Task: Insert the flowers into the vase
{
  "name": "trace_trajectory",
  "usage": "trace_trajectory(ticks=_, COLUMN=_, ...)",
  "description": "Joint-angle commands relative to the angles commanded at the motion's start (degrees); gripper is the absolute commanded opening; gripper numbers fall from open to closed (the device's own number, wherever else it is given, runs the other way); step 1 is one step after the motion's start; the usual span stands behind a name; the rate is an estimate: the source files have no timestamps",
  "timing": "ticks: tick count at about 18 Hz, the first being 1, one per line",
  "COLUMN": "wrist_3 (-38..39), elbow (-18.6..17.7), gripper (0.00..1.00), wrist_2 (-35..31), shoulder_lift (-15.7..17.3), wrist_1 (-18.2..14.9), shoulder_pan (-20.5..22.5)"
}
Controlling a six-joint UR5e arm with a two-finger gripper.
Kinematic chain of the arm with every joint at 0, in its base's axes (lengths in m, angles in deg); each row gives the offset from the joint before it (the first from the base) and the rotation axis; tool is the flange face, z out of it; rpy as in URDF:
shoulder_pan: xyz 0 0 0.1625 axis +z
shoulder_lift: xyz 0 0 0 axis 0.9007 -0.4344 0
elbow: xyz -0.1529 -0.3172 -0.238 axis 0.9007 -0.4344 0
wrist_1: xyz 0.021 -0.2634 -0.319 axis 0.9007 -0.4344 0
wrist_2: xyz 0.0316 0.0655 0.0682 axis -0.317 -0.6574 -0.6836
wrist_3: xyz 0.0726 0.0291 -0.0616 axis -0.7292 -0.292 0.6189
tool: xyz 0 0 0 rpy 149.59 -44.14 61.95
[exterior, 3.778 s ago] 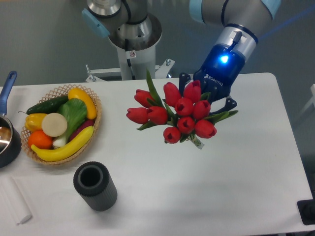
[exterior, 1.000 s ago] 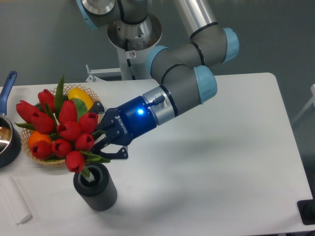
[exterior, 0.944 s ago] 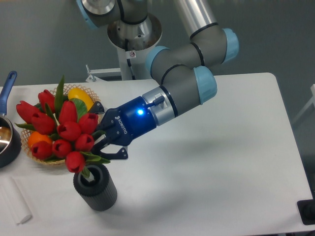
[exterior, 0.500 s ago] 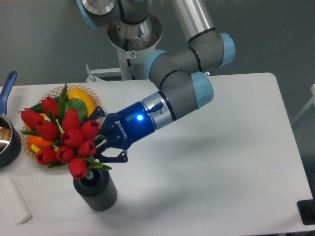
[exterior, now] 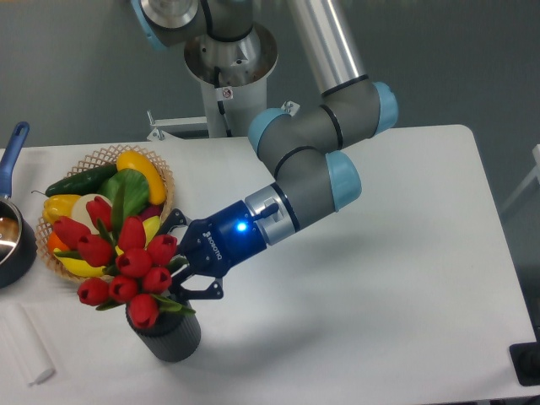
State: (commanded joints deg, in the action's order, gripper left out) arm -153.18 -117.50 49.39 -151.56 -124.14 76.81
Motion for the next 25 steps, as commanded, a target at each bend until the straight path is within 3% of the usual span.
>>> trace_trajectory(ticks=9, wrist_3=-1.05, elbow=-0.44, gripper=0.35, wrist_2=-3.96, shoulder_lift=-1.14, wrist_1=0.09, shoulder_pan=0.00)
trace_trajectory(ticks=13, wrist_3=-2.99, elbow=-1.76, gripper=0.42, wrist_2=-4.05, shoulder_lift=-0.79, wrist_1=0.00, shoulder_pan=0.00)
trace_trajectory(ticks=16, wrist_3=-5.00, elbow=-1.67, gripper=0.71, wrist_2=-4.05, shoulder_lift=-1.14, wrist_1=0.00, shoulder_pan=0.00)
trace_trajectory(ticks=20, wrist_3=-5.89, elbow=-1.67, gripper=0.98, wrist_2=-4.75, shoulder_lift=-1.06, wrist_1=0.00, shoulder_pan=0.00)
trace_trajectory(ticks=25, wrist_3=-6.42, elbow=-1.67, gripper=1.00, wrist_2=-5.19, shoulder_lift=-0.70, wrist_1=0.09, shoulder_pan=0.09)
